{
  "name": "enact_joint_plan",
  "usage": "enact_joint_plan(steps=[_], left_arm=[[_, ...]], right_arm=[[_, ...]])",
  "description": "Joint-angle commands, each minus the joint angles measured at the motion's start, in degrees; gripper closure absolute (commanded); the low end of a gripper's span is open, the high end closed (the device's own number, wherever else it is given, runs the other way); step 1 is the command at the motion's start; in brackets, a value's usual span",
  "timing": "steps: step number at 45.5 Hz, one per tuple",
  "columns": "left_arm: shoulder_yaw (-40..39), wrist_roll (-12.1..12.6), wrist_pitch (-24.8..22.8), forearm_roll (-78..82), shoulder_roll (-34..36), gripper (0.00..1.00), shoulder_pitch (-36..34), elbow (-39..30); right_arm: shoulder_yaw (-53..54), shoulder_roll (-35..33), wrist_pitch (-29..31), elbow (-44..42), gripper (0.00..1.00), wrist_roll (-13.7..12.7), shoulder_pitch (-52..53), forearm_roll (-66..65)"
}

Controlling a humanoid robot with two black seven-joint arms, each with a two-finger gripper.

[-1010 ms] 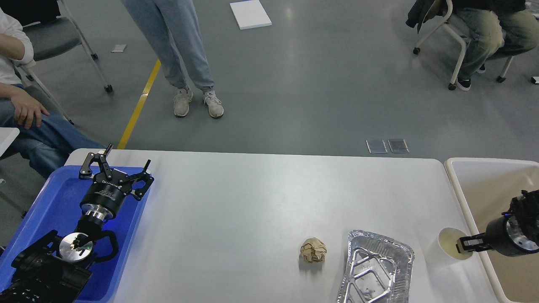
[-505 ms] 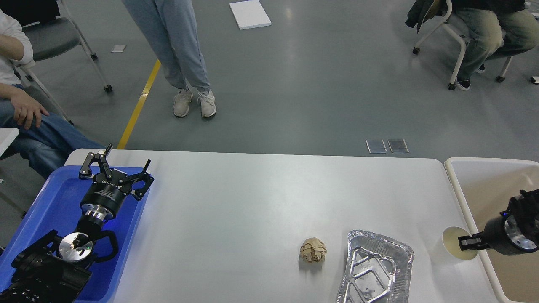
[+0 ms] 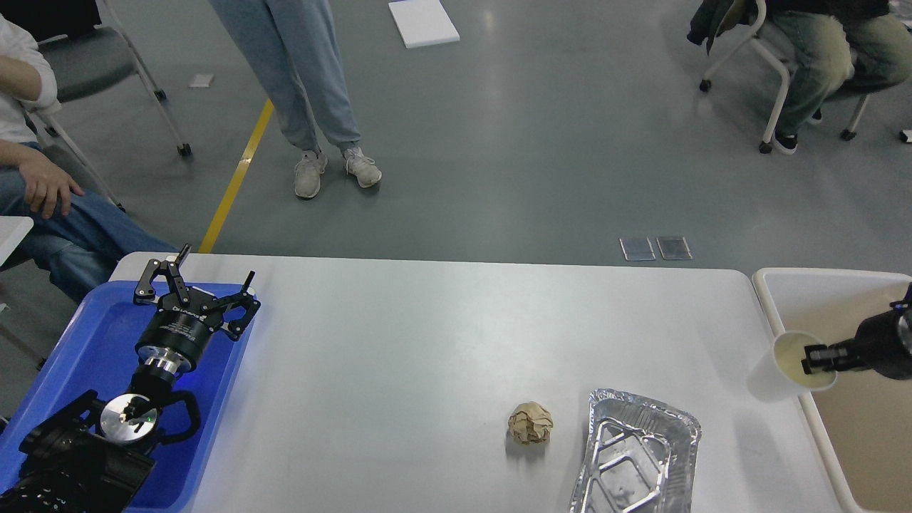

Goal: Tidy desktop
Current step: 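Close the right gripper on the paper cup and lift it, then carry the held cup up over the white bin with the right gripper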

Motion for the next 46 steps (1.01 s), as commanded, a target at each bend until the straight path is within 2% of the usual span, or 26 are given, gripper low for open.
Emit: enact_joint_plan(steps=[1, 12, 29, 36, 46], left_arm=[[0.08, -0.08, 0.0, 0.01, 0.0, 0.0, 0.01, 0.0], [0.08, 0.01, 0.0, 0.01, 0.0, 0.0, 0.01, 0.0], [0.0, -0.08, 0.0, 0.01, 0.0, 0.0, 0.01, 0.0], [0.08, -0.08, 0.0, -0.08, 0.0, 0.0, 0.01, 0.0], [0.0, -0.08, 0.0, -0.08, 0.0, 0.0, 0.01, 0.08]], right_arm=[[-0.07, -4.72, 8.95, 8.09, 1.0, -0.06, 15.09, -1.17], [-0.24, -6.66, 20.73, 9.15, 1.0, -0.06, 26.16, -2.22], [0.72, -9.91, 35.05, 9.33, 1.0, -0.33, 39.7, -5.21], [0.81, -11.23, 38.23, 9.41, 1.0, -0.24, 43.92, -5.92], [0.9, -11.67, 38.23, 9.41, 1.0, -0.33, 45.77, -6.01]])
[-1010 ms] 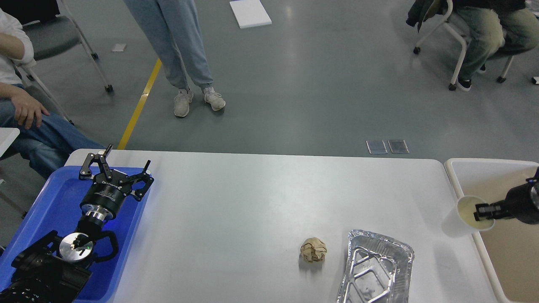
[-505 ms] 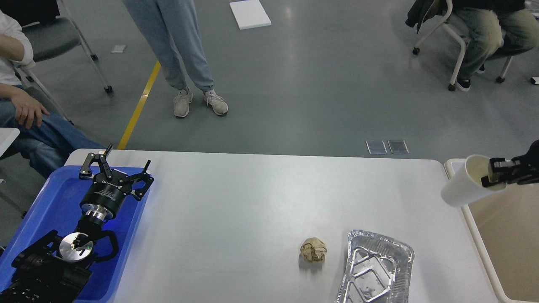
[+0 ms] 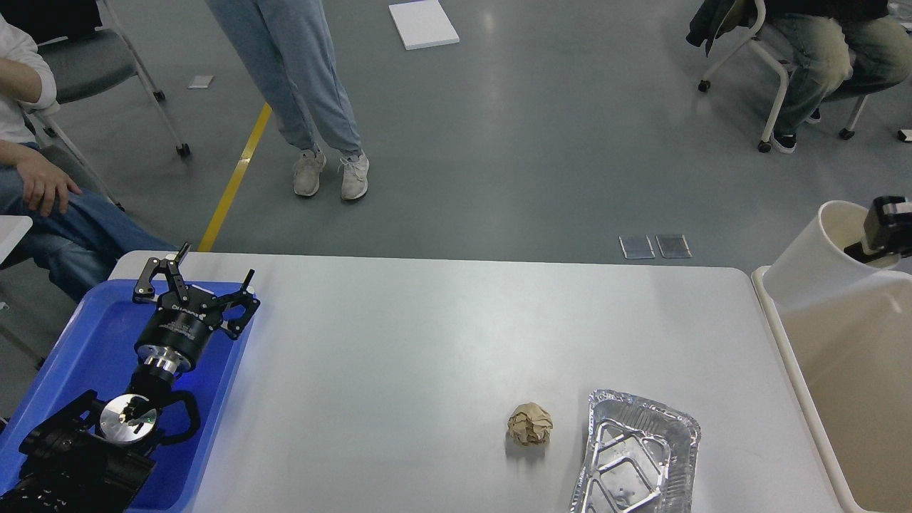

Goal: Tidy desktop
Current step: 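Carry the held cup up over the white bin with the right gripper, then open the right gripper to drop the cup into the bin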

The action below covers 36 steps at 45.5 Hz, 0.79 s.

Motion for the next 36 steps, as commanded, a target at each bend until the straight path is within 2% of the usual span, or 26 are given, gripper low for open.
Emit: enact_joint_plan(steps=[1, 13, 19, 27, 36], left_arm=[[-0.01, -0.01, 0.0, -0.01, 0.0, 0.0, 0.0, -0.02], [-0.01, -0.01, 0.0, -0.01, 0.0, 0.0, 0.0, -0.02], [-0.01, -0.01, 0.0, -0.01, 0.0, 0.0, 0.0, 0.07], [-0.01, -0.01, 0.0, 0.07, 0.0, 0.0, 0.0, 0.07], [-0.01, -0.01, 0.0, -0.01, 0.0, 0.0, 0.0, -0.02]], right_arm=[[0.21, -0.96, 2.38, 0.1, 1.0, -0.05, 3.59, -0.56], [0.39, -0.79, 2.38, -1.47, 1.0, -0.22, 2.27, -0.47], [0.91, -1.14, 2.38, -9.99, 1.0, -0.22, -3.78, 1.63], [1.62, -2.54, 1.85, -24.58, 1.0, -0.22, -17.4, 10.41], [2.76, -3.86, -0.43, -36.19, 1.0, -0.4, -31.02, 18.24]])
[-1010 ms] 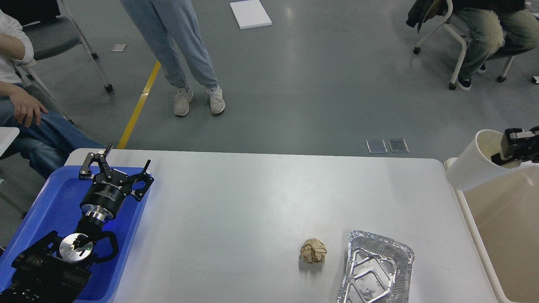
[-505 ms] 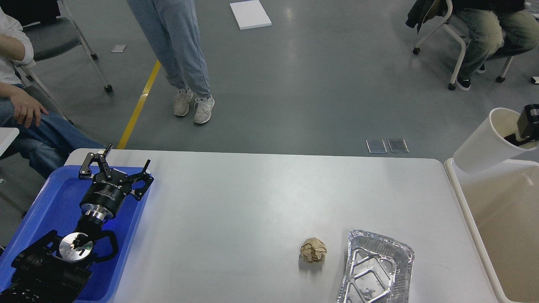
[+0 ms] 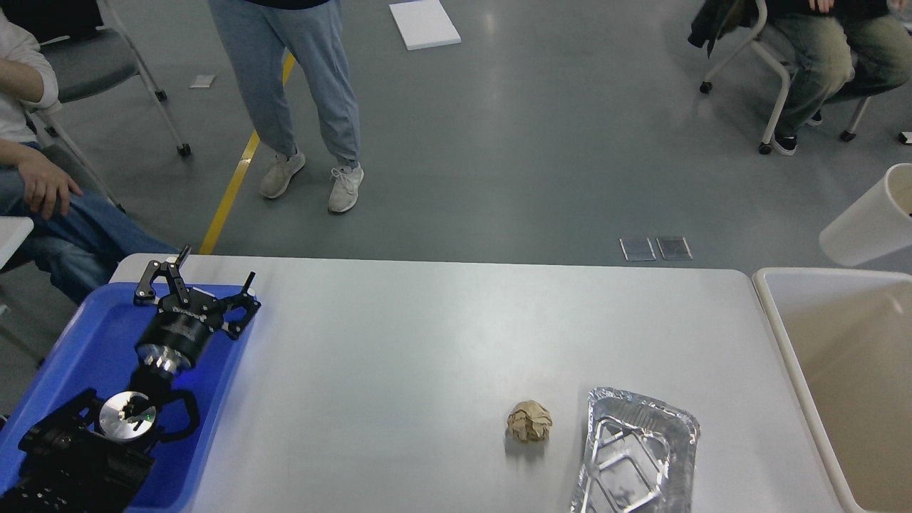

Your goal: Tidy desktop

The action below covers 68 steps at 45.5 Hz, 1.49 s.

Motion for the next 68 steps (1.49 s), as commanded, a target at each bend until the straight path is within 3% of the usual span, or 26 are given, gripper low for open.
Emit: enact_joint_plan(steps=[1, 13, 18, 29, 42, 47, 53, 68], left_arm=[[0.0, 0.01, 0.0, -0.03, -0.01, 0.0, 0.01, -0.05], [0.0, 0.01, 0.0, -0.03, -0.01, 0.0, 0.01, -0.05], [0.0, 0.01, 0.0, -0.03, -0.01, 0.0, 0.01, -0.05], [0.0, -0.08, 0.0, -0.03, -0.01, 0.0, 0.01, -0.05], [0.0, -0.08, 0.0, -0.03, -0.01, 0.0, 0.01, -0.05], [0.0, -0.08, 0.0, 0.06, -0.01, 0.0, 0.01, -0.05], [0.0, -0.08, 0.0, -0.03, -0.01, 0.0, 0.01, -0.05], [0.01, -0.08, 0.0, -0.03, -0.01, 0.0, 0.01, -0.05]], right_arm=[[1.88, -1.47, -2.76, -15.11, 1.0, -0.16, -16.79, 9.39], [8.47, -2.44, -12.6, -25.57, 1.0, -1.12, -36.21, 18.53], [10.41, -2.0, -19.28, -27.42, 1.0, -6.65, -44.66, 24.68], [17.17, 0.46, -31.33, -28.21, 1.0, -21.77, -55.03, 30.14], [28.95, 5.03, -40.47, -28.39, 1.0, -32.23, -63.21, 30.32], [31.5, 7.93, -44.77, -28.48, 1.0, -33.99, -66.11, 30.4], [33.08, 11.71, -49.43, -28.48, 1.0, -34.17, -68.83, 32.24], [33.52, 18.3, -51.81, -28.39, 1.0, -34.26, -71.74, 34.27]])
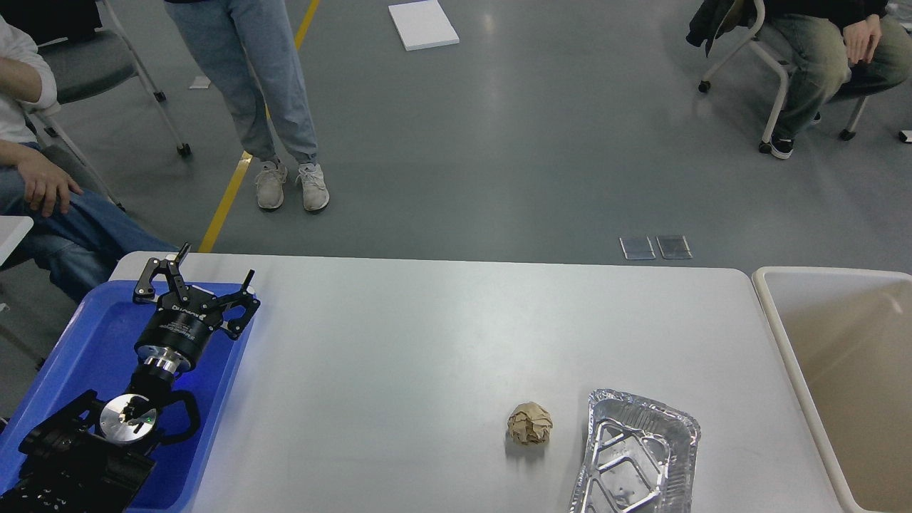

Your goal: Tidy desktop

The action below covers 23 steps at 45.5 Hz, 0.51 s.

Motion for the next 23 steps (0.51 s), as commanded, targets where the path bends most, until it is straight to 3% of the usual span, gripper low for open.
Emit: enact_joint_plan(steps=[1, 8, 12, 19, 20, 23], left_arm=[[0.0, 0.0, 0.0, 0.06, 0.0, 0.0, 0.0, 0.0], [0.0, 0.0, 0.0, -0.03, 0.0, 0.0, 0.0, 0.0], [0.0, 0.0, 0.0, -0.03, 0.0, 0.0, 0.0, 0.08], [0.0, 0.0, 0.0, -0.03, 0.0, 0.0, 0.0, 0.0], [0.0, 0.0, 0.0, -0.03, 0.0, 0.0, 0.0, 0.0], [0.0, 0.0, 0.0, -0.03, 0.0, 0.0, 0.0, 0.0]], right_arm=[[1.12, 4.06, -2.59, 0.01, 1.0, -0.86, -2.26, 1.14], [1.12, 4.06, -2.59, 0.18, 1.0, -0.77, -2.09, 0.79], [1.21, 3.97, -2.67, 0.27, 0.57, -0.77, -1.74, -0.18], [1.3, 3.27, -2.67, 0.27, 0.09, -0.68, -0.16, -0.18], [1.38, 3.18, -2.59, 0.36, 0.03, -0.68, 0.19, -0.18], [1.3, 2.92, -2.32, 0.97, 0.02, -0.68, 1.34, -0.18]])
